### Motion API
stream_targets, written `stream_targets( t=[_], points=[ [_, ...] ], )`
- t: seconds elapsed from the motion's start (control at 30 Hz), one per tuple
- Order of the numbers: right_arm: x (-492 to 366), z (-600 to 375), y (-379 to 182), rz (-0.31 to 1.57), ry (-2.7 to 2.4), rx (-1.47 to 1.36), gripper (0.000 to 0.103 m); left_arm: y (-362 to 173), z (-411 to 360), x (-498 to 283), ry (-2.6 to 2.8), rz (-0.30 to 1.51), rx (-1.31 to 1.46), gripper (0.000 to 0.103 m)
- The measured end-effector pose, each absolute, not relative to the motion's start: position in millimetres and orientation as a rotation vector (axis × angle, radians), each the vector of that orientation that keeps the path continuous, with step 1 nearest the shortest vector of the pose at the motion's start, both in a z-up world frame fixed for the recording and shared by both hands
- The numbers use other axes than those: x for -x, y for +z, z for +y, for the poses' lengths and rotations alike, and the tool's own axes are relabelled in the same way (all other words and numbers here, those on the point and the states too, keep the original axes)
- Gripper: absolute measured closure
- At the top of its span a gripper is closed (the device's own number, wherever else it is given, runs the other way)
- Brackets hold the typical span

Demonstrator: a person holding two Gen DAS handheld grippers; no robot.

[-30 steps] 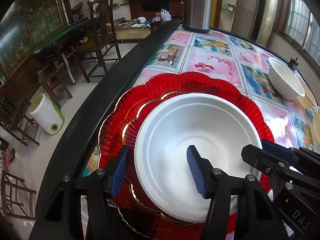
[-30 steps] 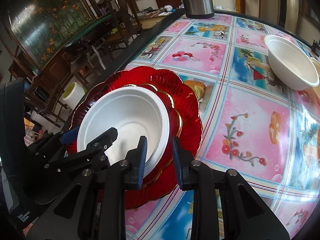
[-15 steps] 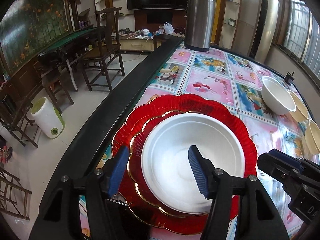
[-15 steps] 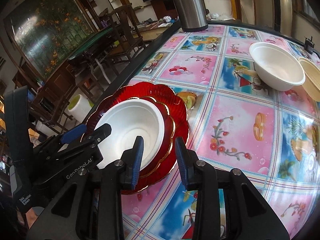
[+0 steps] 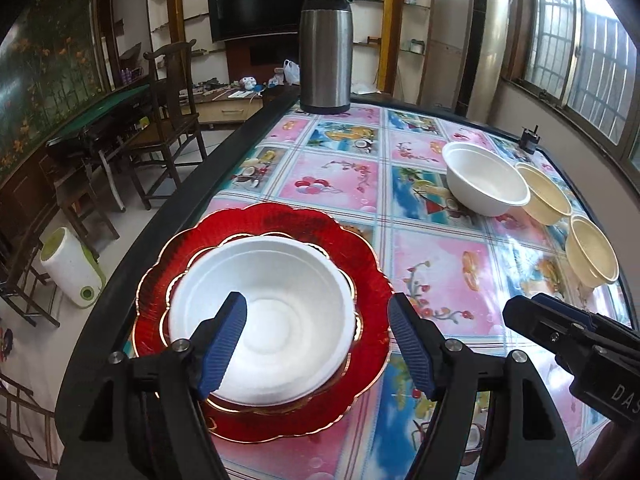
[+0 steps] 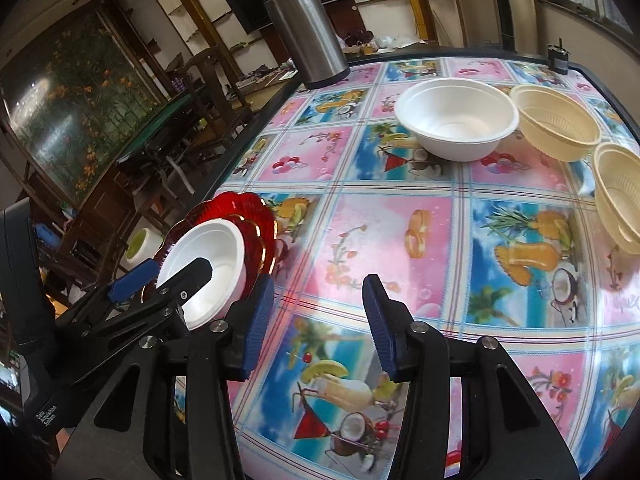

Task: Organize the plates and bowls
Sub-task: 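Move right tool toward the second white foam bowl on the table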

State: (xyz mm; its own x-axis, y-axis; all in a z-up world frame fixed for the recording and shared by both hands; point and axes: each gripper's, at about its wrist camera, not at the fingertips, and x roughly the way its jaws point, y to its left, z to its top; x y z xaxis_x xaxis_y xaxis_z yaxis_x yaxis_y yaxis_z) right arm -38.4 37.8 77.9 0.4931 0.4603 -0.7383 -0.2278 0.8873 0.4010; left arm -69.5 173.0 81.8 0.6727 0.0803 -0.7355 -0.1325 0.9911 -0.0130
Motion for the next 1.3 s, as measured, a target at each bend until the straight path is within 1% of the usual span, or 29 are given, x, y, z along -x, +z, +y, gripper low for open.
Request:
stream_targets(
  t=[0.4, 0.63, 0.97, 1.3],
  points=[
    [45.1, -37.1, 68.2, 0.976, 0.295, -0.371, 0.057, 73.4, 110.1, 64.7, 0.023, 0.852, 0.004, 0.03],
    [47.0, -62.5, 67.9, 0.966, 0.256, -0.406, 0.057, 69.5, 86.8, 60.0, -0.012, 0.864, -0.018, 0.03],
    [35.8, -75.1, 62.6, 0.973, 0.237, -0.424, 0.057, 63.7, 71.6, 44.4, -0.021, 0.885, -0.036, 0.03],
    [-1.1, -74.8, 61.9, 0.988, 0.226, -0.399, 0.057, 57.0, 68.8, 8.9, 0.001, 0.909, -0.051, 0.03]
  ],
)
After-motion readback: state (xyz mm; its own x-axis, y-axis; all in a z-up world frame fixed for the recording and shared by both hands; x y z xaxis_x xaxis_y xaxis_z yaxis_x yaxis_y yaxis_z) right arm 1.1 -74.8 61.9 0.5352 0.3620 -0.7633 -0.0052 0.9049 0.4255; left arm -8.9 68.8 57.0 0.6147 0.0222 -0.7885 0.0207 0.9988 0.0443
